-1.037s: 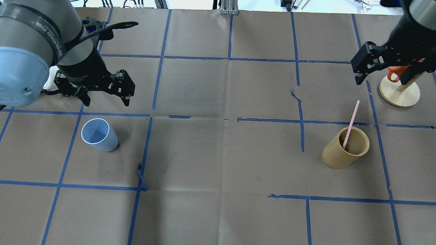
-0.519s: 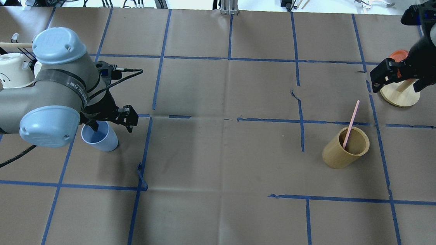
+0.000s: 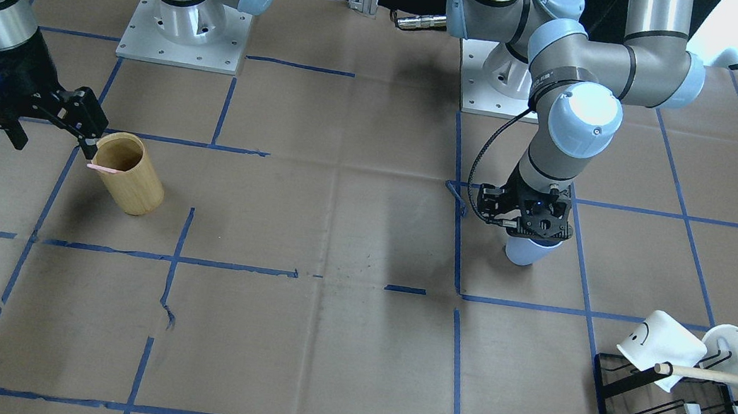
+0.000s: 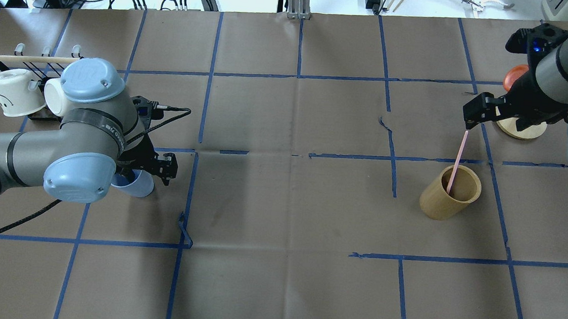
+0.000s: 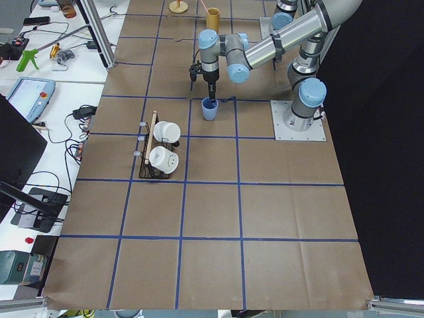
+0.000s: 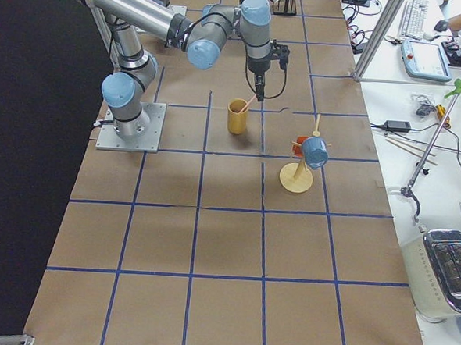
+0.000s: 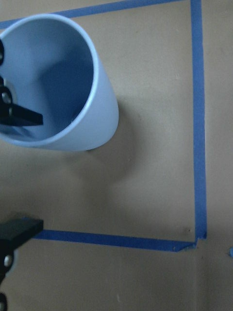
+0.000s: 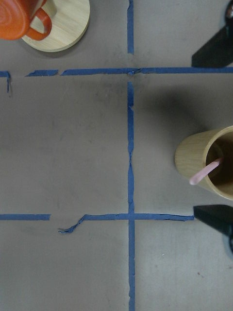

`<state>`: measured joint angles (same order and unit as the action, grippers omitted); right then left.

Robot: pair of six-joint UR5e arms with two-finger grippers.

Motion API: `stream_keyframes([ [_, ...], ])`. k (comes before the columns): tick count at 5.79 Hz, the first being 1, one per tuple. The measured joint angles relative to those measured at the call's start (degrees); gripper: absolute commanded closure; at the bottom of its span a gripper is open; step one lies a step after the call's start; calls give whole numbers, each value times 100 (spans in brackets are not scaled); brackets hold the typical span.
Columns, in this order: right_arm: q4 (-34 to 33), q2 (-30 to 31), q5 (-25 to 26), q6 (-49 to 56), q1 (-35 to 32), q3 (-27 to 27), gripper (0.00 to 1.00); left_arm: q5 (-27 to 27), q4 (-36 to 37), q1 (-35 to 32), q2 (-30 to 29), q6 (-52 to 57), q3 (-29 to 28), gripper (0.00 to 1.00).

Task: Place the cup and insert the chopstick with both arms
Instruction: 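Grasp the blue cup with the left gripper while the right gripper grasps the pink chopstick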

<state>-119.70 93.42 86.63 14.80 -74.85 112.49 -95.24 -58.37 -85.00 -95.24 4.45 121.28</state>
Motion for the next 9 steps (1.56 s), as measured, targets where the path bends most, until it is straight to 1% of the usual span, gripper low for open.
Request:
stream_keyframes([
  [1, -419, 49, 4, -134, -137, 337, 0, -3, 60, 0, -35, 5, -9, 98],
  [2, -666, 67, 18, -209, -239, 517, 0, -7, 90, -1, -40, -4, -37, 100],
  [3, -833, 51, 29, -212, -273, 582, 16, -15, 62, -29, -62, -54, -192, 100],
  [4, -954, 32, 35, -210, -281, 612, 45, 5, -152, -93, -107, -274, -507, 100],
  [5, -999, 23, 37, -212, -283, 621, 65, 50, -417, -269, -173, -668, -834, 100],
  [6, -1009, 23, 35, -213, -285, 624, 79, 62, -519, -664, -326, -1341, -1154, 100],
  [7, -1011, 25, 31, -214, -285, 624, 89, 45, -551, -1212, -645, -2307, -1648, 100],
  [9, -1009, 35, 45, -214, -285, 616, 91, 53, -594, -2387, -1585, -4476, -2902, 99],
])
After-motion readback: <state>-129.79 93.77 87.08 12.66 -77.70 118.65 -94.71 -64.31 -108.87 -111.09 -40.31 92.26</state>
